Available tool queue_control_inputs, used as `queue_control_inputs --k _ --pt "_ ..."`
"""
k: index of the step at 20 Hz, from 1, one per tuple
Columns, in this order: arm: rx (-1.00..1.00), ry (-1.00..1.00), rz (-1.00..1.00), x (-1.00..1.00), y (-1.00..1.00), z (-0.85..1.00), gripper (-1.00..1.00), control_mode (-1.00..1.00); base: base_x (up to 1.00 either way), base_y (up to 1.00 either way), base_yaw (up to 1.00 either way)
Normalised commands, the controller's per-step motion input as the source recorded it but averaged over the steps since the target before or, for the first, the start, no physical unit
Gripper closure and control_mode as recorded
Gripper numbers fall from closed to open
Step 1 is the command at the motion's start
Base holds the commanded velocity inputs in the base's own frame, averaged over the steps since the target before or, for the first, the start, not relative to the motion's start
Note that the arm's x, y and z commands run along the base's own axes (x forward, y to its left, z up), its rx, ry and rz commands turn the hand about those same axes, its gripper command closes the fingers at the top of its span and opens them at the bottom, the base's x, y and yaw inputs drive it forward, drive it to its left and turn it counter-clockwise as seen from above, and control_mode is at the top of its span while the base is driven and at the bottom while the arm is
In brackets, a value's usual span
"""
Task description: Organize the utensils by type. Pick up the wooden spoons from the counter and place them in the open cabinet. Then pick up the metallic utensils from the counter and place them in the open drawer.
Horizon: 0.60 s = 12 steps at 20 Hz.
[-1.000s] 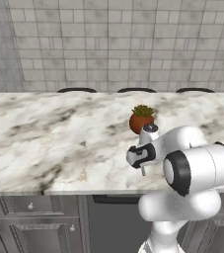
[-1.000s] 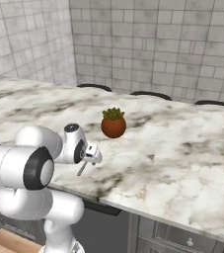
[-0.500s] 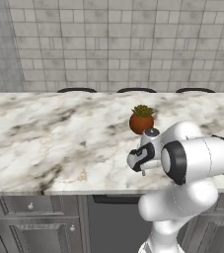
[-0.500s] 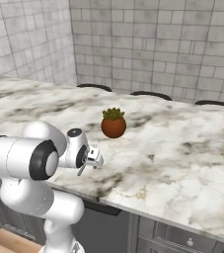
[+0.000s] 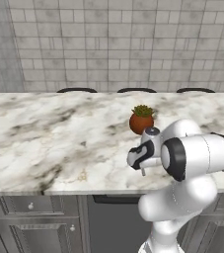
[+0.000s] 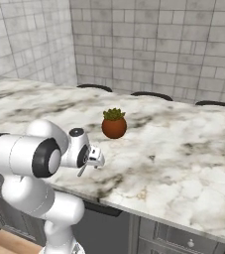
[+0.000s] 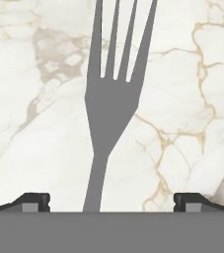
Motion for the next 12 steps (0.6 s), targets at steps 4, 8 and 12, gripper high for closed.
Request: queue_control_inputs --k 4,8,12 --pt "0.00 0.00 0.00 0.18 0.00 -0.11 -1.00 -1.00 0.00 0.00 0.00" --pt "0.00 0.01 0.00 0.03 0.00 -0.32 -1.00 -1.00 0.00 0.00 0.00" --pt "0.00 0.06 0.00 -0.19 -0.01 -0.79 1.00 -1.00 0.00 0.00 0.00"
